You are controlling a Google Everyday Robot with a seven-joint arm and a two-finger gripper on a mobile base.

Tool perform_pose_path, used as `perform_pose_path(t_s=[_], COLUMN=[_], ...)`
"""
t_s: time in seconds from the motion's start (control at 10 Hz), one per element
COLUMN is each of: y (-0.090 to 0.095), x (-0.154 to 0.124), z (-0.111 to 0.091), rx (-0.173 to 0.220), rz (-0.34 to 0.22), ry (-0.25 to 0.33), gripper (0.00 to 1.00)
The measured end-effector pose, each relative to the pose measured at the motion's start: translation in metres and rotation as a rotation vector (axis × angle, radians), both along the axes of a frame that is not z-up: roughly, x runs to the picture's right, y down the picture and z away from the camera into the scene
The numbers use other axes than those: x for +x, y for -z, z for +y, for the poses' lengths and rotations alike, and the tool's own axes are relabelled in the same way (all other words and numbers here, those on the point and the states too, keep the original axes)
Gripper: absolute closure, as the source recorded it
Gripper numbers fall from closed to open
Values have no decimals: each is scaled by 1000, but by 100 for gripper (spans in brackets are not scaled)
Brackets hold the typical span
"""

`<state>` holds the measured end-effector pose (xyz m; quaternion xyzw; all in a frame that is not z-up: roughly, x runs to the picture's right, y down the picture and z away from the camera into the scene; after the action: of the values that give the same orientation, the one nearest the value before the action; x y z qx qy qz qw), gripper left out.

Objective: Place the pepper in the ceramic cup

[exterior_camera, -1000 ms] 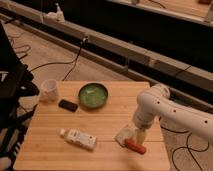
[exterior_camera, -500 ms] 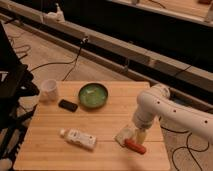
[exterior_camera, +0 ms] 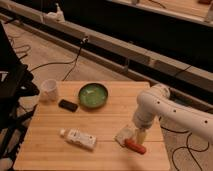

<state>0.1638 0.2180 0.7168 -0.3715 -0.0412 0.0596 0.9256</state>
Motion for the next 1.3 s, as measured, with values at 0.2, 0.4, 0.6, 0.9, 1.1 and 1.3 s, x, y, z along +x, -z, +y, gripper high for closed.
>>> perform_pose_path(t_s=[0.2, 0.4, 0.6, 0.9, 1.1, 1.3], y=[0, 0, 0, 0, -1, -6], x=[0, 0, 0, 0, -2, -18], z=[0, 0, 0, -1, -7, -9], rx=[0, 0, 0, 2, 14, 26], rz=[0, 0, 0, 1, -9, -60], ry=[0, 0, 0, 1, 23, 97], gripper=[26, 26, 26, 26, 26, 26])
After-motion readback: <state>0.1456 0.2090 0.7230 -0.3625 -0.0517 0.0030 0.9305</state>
